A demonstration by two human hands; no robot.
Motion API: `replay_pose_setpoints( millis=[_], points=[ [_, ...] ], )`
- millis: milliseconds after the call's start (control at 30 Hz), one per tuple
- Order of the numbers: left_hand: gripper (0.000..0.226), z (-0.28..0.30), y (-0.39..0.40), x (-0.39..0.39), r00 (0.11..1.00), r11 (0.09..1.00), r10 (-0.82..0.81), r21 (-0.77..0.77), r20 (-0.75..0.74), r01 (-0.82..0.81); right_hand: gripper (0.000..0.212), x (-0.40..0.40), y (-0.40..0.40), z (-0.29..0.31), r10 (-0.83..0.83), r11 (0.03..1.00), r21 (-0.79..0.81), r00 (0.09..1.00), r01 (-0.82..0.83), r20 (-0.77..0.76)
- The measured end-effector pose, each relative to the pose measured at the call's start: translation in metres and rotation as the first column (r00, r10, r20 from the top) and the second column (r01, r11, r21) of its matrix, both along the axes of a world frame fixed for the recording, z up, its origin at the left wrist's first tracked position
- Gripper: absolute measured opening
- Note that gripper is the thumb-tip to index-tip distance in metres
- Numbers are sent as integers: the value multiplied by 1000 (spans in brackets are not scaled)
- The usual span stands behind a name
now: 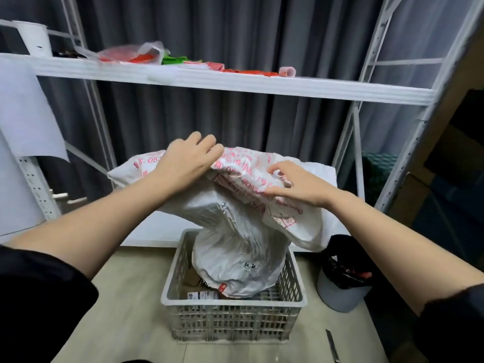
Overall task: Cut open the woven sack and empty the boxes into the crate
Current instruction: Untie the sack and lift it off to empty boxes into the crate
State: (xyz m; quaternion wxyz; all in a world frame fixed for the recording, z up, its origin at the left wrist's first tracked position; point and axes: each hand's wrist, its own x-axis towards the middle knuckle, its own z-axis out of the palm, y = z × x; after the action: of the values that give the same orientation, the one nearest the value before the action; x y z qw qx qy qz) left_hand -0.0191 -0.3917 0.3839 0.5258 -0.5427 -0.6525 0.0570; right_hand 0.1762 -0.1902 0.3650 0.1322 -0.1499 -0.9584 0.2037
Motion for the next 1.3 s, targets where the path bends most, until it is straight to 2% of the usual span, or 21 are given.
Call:
replay_pose_setpoints(
  millis=[33,100,167,233,300,367,433,500,533,600,633,700,733,800,900,1000,1067,1100,1167,1267,1300],
  points=[
    [14,-8,0,-5,999,1000,-11,5,-44,11,87,-1,1,-1,-12,1000,-20,999,12,-44],
    [13,-23,1,-6,993,997,-78,-8,-88,77,112,-4,1,-3,-54,996,75,997,57,-48],
    [14,-36,3,1,980,985,-175,-9,-89,175,131,-10,0,-12,-69,967,250,997,57,40],
    [15,-43,9,14,962,963,-269,14,-44,270,132,-19,-7,-27,-85,948,316,984,32,154],
    [16,-44,16,32,949,951,-307,54,77,303,109,-30,-14,-46,-102,970,236,982,63,156],
    [24,-42,21,47,925,949,-316,49,213,313,62,-35,-20,-59,-173,973,159,985,168,15],
    [37,-40,21,51,836,927,-308,-55,454,371,36,-33,-20,-64,-260,964,23,956,266,-137],
    [68,-33,12,45,660,911,-165,-142,733,386,26,-28,-12,-63,-332,942,-127,907,309,-258],
    [85,-30,7,39,605,920,-78,-177,793,350,24,-25,-7,-61,-351,936,-148,886,320,-302],
    [111,-24,0,20,555,932,123,-288,823,220,22,-17,2,-54,-358,932,-179,867,314,-345],
    [122,-23,-3,10,499,921,228,-351,836,168,21,-14,6,-50,-357,931,-208,865,300,-352],
    [137,-23,-5,-4,328,900,351,-413,877,139,18,-9,11,-45,-346,929,-262,867,262,-359],
    [139,-27,-3,-6,297,894,377,-428,877,131,19,-8,12,-44,-337,928,-283,868,242,-365],
    [139,-41,2,0,361,885,399,-457,843,89,22,-7,8,-43,-321,928,-311,867,207,-380],
    [127,-63,12,12,392,924,343,-382,854,24,26,-7,1,-43,-314,911,-380,865,158,-391],
    [69,-52,12,18,539,954,298,-269,788,-133,18,-5,5,-36,-302,915,-363,898,178,-320],
    [39,-27,10,22,663,964,260,-157,702,-212,18,-4,11,-21,-296,942,-235,922,239,-249],
    [33,-12,7,24,703,970,237,-118,670,-215,21,-2,12,-10,-302,948,-176,921,264,-245],
    [30,24,4,25,736,971,204,-40,646,-235,18,-1,10,15,-329,943,-164,887,290,-325],
    [31,68,3,23,730,948,111,147,675,-281,14,-6,3,49,-365,931,-213,800,298,-476],
    [34,74,2,20,723,945,126,140,679,-296,18,-8,1,55,-342,940,-147,824,309,-452]
  ],
)
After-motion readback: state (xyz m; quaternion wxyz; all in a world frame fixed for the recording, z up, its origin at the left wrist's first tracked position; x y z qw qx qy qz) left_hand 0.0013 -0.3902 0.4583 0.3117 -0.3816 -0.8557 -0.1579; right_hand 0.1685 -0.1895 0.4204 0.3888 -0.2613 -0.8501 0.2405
